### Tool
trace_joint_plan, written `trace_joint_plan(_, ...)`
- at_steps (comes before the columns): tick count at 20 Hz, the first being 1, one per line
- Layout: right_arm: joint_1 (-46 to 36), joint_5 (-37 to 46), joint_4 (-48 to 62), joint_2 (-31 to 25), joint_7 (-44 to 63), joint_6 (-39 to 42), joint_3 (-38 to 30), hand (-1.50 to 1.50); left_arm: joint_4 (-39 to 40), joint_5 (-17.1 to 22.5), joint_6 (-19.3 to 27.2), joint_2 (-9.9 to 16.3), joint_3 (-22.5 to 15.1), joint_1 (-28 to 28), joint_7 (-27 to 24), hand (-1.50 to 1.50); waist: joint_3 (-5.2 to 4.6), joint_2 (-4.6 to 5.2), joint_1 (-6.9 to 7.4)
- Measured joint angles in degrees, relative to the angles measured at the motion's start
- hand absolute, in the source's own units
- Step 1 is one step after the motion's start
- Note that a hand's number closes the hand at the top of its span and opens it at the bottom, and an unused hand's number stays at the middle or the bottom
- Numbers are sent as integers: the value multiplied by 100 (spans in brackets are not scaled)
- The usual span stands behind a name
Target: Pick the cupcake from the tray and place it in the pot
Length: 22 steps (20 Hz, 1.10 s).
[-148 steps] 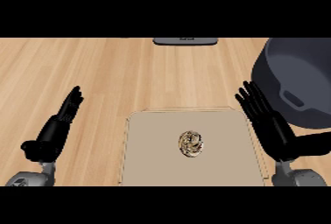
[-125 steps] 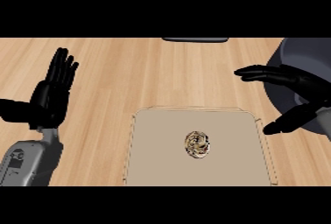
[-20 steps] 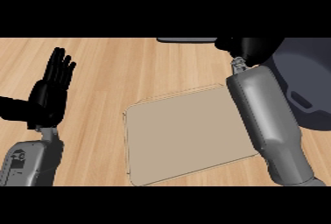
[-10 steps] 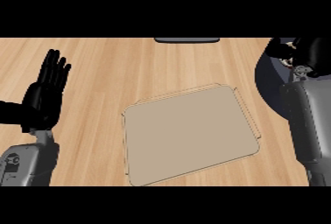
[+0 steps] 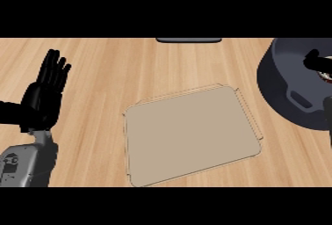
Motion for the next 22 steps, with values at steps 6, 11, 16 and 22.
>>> trace_joint_plan(6,-76,-393,1189,-414,-774,-586,-374,150,-34,-106,94,-64,-64,-107,74,0,2,15,37)
trace_joint_plan(11,-231,-887,2132,-535,-1162,-504,-716,-150,141,-87,35,-65,-27,-160,-50,0,5,29,58)
trace_joint_plan(16,-385,-1654,2941,-582,-1924,-377,-1169,-150,-1,-59,10,-85,-43,-87,-35,0,-2,29,99)
trace_joint_plan(22,-670,-2099,3432,-578,-2940,-609,-1307,-150,52,-141,59,-143,-110,-145,-23,0,-35,11,88)
